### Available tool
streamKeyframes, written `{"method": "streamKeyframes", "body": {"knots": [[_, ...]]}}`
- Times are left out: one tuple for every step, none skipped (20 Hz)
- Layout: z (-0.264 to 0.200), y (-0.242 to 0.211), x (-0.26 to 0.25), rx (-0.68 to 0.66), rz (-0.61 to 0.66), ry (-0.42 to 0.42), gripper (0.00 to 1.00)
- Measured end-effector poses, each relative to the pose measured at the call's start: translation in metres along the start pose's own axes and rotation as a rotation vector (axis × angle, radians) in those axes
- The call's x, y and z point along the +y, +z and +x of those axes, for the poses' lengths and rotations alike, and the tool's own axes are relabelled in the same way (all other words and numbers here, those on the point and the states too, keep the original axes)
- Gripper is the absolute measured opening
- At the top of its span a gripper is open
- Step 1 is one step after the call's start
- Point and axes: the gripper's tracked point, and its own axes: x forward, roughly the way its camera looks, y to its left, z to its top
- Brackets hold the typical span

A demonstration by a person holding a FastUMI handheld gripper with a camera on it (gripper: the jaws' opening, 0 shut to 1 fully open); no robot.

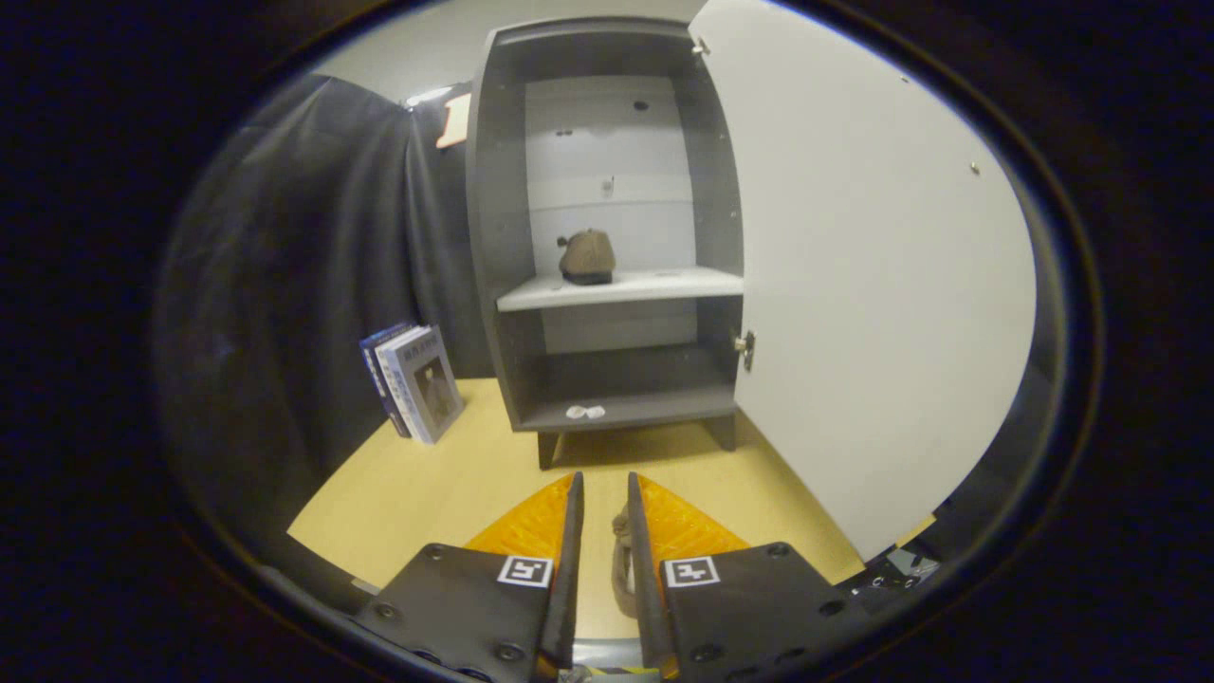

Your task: Open the shoe cabinet door, grab the shoes and put them into the shoe cabinet, then close the shoe cabinet door.

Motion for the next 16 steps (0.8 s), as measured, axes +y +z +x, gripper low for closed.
{"method": "streamKeyframes", "body": {"knots": [[0.012,-0.015,0.003,0.018,-0.001,-0.001,0.29],[0.024,-0.033,0.004,0.041,-0.005,-0.006,0.29],[0.036,-0.051,0.005,0.07,-0.008,-0.01,0.29],[0.047,-0.069,0.006,0.098,-0.013,-0.018,0.29],[0.056,-0.085,0.003,0.125,-0.016,-0.025,0.29],[0.067,-0.098,0.002,0.143,-0.014,-0.034,0.29],[0.074,-0.11,-0.001,0.16,-0.012,-0.04,0.29],[0.08,-0.123,-0.004,0.18,-0.017,-0.053,0.29],[0.085,-0.134,-0.009,0.201,-0.022,-0.066,0.29],[0.092,-0.143,-0.012,0.221,-0.027,-0.076,0.29],[0.098,-0.15,-0.015,0.239,-0.037,-0.088,0.29],[0.103,-0.157,-0.016,0.259,-0.044,-0.09,0.29],[0.108,-0.163,-0.017,0.279,-0.052,-0.094,0.29],[0.112,-0.168,-0.018,0.298,-0.062,-0.098,0.29],[0.115,-0.171,-0.019,0.316,-0.077,-0.101,0.29],[0.117,-0.172,-0.019,0.329,-0.093,-0.104,0.29]]}}
